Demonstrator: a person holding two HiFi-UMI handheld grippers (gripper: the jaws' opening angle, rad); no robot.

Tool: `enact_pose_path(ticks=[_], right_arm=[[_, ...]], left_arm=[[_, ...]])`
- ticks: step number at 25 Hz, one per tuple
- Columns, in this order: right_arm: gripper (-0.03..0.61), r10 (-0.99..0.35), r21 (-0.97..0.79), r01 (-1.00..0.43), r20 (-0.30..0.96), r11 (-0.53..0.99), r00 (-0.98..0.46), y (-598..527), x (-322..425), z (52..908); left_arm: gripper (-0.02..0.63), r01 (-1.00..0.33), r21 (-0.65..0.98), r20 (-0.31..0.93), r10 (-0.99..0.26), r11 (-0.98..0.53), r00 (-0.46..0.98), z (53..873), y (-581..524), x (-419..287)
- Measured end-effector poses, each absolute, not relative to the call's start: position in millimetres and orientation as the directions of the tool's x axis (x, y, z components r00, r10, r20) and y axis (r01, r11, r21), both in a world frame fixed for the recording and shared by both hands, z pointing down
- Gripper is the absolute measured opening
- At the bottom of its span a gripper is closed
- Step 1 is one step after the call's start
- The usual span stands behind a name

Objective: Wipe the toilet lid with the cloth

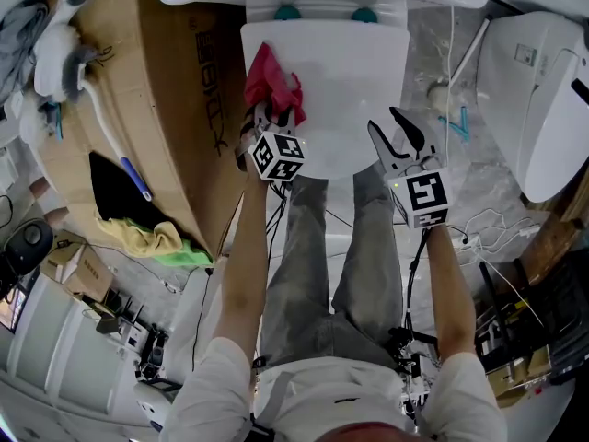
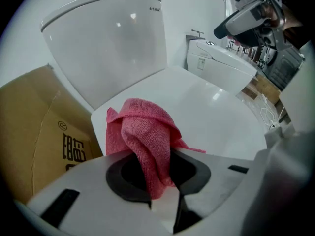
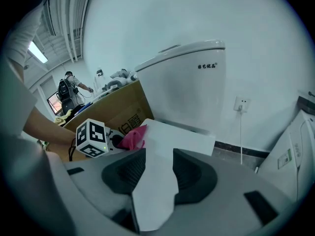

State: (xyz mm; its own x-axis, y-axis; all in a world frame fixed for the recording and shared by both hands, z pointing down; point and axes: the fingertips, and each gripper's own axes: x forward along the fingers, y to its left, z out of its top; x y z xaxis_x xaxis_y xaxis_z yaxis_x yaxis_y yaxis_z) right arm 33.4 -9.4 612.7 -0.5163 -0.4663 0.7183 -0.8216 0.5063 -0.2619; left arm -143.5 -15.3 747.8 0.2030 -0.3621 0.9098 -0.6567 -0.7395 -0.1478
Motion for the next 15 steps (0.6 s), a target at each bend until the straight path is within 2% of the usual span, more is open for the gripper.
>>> enact_pose_path(ticks=[15], right_arm=[[0.186,-0.461,-0.278,-0.837,0.732,0.472,-0.503,-12.4,101.0,626.1]], left_arm=[[0.109,-0.605,-0.086,0.904,-0.317,-0.792,0.287,746.9,-6.9,-34.2]])
